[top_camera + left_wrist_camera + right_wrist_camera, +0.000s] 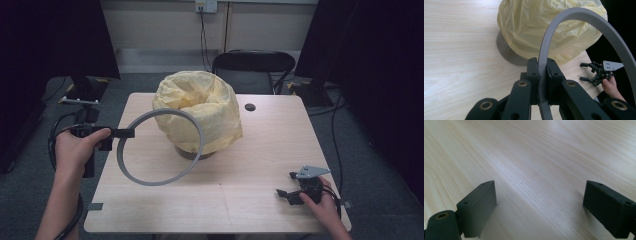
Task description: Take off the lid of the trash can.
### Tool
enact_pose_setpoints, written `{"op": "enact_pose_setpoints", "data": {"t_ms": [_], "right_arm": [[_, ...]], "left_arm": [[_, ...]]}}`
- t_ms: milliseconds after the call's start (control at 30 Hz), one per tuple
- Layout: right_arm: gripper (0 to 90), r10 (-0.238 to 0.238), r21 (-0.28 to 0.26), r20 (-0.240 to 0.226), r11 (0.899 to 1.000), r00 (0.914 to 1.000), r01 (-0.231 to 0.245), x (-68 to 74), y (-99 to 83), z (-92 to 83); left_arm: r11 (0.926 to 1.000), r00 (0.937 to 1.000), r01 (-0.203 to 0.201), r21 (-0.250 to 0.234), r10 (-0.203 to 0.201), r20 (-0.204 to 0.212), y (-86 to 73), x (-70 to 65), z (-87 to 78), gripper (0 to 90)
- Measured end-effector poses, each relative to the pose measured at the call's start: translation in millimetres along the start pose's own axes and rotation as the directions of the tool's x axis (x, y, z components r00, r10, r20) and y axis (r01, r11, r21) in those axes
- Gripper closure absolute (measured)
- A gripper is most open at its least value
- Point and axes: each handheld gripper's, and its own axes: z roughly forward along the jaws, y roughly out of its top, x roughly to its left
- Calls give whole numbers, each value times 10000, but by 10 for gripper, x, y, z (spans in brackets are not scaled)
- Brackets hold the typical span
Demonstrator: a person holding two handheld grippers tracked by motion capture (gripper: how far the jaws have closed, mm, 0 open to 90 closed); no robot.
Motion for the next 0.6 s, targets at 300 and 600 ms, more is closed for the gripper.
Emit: {"op": "enact_pose_setpoints", "data": {"t_ms": [300,600], "right_arm": [[105,1,0,1,10000,10000,-1,0,0,0],[105,6,-3,3,10000,10000,-6,1,0,0]], "left_arm": [[9999,10000,-68,87,68,6,-174,100,-71,834],[9992,9998,164,369,-167,97,-422,289,43,834]]}}
